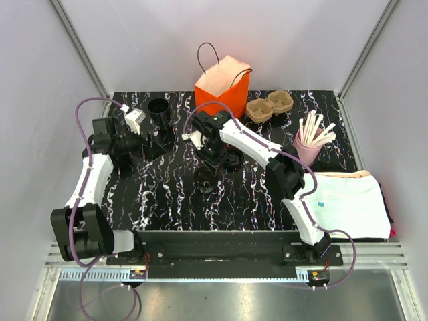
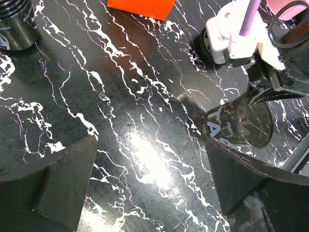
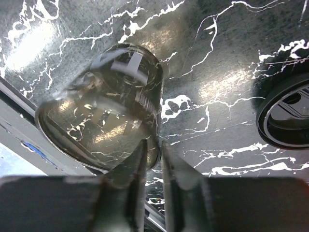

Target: Pack the takeout coffee

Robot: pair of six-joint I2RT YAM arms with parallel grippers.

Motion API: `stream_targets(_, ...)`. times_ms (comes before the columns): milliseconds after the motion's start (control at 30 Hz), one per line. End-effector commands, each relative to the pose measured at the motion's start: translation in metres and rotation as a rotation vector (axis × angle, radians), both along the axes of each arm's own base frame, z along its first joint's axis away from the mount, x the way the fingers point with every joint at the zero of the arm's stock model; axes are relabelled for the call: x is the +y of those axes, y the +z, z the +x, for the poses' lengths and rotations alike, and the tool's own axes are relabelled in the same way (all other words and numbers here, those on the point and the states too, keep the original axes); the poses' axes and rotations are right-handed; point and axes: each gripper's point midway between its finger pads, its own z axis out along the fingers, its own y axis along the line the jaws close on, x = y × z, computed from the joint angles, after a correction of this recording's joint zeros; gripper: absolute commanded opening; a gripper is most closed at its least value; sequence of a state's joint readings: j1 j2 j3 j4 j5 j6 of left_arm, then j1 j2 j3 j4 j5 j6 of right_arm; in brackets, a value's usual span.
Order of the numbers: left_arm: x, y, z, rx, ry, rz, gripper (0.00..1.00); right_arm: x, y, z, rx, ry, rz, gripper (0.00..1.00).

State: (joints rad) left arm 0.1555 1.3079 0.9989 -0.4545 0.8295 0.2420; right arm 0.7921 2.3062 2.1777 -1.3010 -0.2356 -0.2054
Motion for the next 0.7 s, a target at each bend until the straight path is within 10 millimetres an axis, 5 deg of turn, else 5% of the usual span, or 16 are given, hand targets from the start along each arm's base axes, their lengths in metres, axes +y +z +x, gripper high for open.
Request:
stream_targets(0, 0.000, 0.008, 0.004, -0.054, -0.003, 0.002, 0.99, 0.011, 0.025, 0.004, -0.059, 0.008, 0.046, 0.27)
stream_targets(300, 0.000, 0.007, 0.003, -0.051, -0.005, 0.000, 0.99, 0.012, 0.054, 0.010, -0.132, 0.029, 0.092, 0.51)
stream_targets(533, 0.000, 0.009, 0.000, -0.061, -0.013, -0.008, 0.99, -0.017, 0.089, 0.030, -0.288, 0.058, 0.150, 0.75)
stream_targets(567, 0.000, 0.009, 0.000, -0.064, -0.014, -0.010, 0.99, -0.028, 0.075, 0.028, -0.274, 0.061, 0.126, 0.78)
stream_targets(633, 0.000, 0.009, -0.001, -0.065, -0.015, -0.012, 0.99, -0.037, 0.084, 0.045, -0.394, 0.080, 0.152, 0.81)
stream_targets(667, -0.001, 0.010, -0.001, -0.068, -0.019, -0.014, 0.99, -0.044, 0.065, 0.050, -0.424, 0.084, 0.131, 0.82)
